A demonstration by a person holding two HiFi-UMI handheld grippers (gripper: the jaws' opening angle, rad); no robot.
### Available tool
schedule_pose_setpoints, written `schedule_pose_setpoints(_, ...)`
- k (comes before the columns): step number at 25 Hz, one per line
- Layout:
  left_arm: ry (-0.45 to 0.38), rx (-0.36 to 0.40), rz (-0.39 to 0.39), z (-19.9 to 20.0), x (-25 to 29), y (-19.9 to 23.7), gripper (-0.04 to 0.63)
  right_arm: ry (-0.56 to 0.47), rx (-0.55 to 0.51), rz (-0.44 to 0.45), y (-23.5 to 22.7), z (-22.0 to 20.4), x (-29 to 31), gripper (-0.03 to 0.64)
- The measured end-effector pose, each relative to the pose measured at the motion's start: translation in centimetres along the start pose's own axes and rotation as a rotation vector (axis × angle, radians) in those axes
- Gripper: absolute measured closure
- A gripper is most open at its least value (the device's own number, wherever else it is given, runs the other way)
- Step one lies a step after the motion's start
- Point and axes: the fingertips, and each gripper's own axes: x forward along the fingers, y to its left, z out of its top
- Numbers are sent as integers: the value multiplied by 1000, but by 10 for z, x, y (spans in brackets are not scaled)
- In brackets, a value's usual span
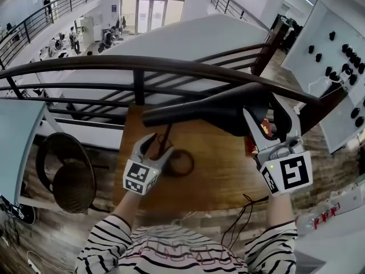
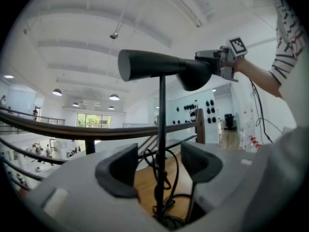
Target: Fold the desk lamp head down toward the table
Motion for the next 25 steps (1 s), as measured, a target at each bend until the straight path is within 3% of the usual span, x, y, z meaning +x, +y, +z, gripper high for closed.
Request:
schedule_pose_setpoints(11, 24, -60, -31, -5, 12, 0, 365, 9, -35, -15, -10, -10, 6, 385)
schedule_pose_setpoints(19, 8, -96, -40, 0, 10, -5, 428, 13, 39, -43, -9, -31, -10, 390)
schedule_pose_setpoints(25, 1, -100, -62, 0, 6, 0, 431, 4, 109, -72, -3, -45, -7, 391)
